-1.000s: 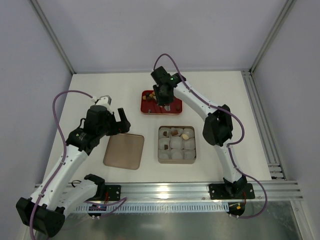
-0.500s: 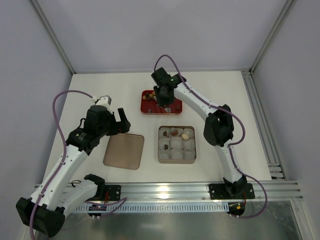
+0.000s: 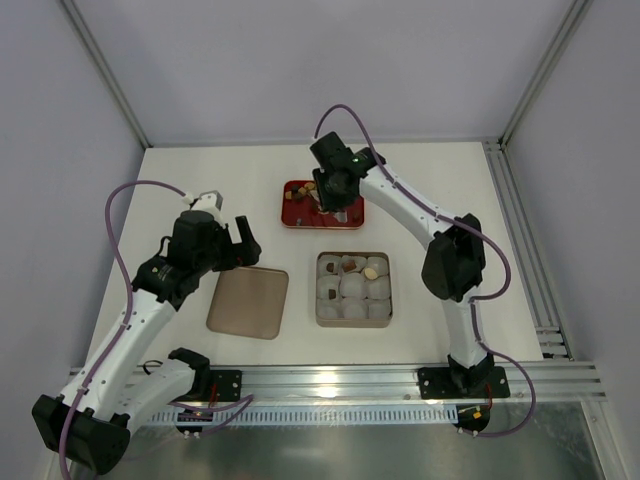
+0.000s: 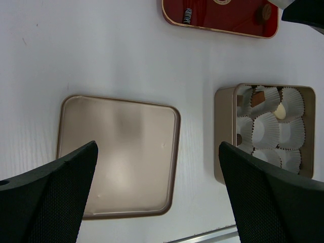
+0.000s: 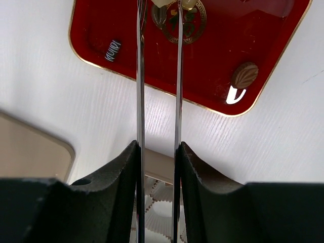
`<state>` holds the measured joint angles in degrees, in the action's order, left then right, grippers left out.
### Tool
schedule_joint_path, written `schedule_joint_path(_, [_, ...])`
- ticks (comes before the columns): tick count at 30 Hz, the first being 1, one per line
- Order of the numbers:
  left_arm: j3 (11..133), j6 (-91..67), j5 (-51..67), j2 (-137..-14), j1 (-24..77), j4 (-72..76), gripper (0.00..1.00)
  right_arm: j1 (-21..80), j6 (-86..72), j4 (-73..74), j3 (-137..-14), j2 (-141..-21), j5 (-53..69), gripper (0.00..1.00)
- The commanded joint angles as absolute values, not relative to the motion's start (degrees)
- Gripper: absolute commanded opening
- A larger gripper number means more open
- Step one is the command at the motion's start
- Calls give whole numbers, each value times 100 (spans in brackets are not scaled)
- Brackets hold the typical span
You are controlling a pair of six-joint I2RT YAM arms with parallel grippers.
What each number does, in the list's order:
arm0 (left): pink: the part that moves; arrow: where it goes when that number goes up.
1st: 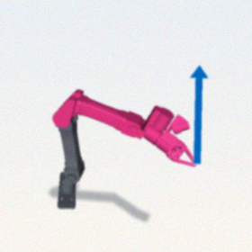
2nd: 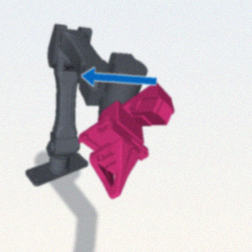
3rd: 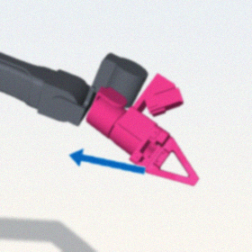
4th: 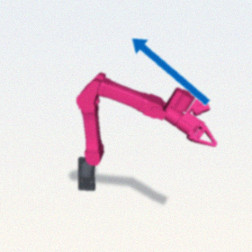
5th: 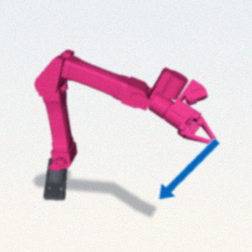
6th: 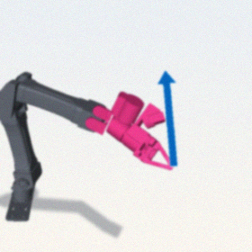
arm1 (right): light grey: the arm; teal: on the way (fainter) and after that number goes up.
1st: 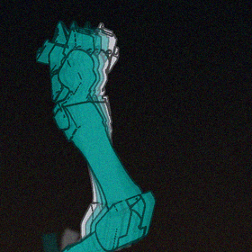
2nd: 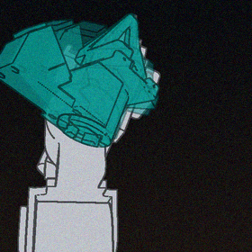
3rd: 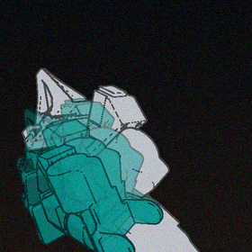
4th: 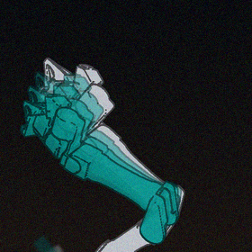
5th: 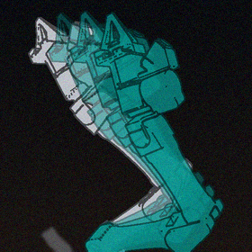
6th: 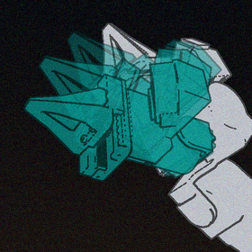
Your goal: Pack the chocolate
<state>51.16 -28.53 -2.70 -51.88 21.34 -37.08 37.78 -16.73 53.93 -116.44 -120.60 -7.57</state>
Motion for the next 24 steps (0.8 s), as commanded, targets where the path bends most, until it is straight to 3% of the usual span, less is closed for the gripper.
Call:
schedule_joint_path(1, [5089, -2918, -255, -5106, 2118, -3568, 100, 3806, -1731, 5159, -11506, -11505, -808, 37])
schedule_joint_path(13, [5089, -2909, -264, -5089, 2118, -3577, 100, 3806, -1784, 4975, -10365, -10416, -642, 37])
schedule_joint_path(24, [5089, -2918, -246, -5115, 2118, -3577, 100, 3806, -1907, 5150, -8756, -8475, -440, 38])
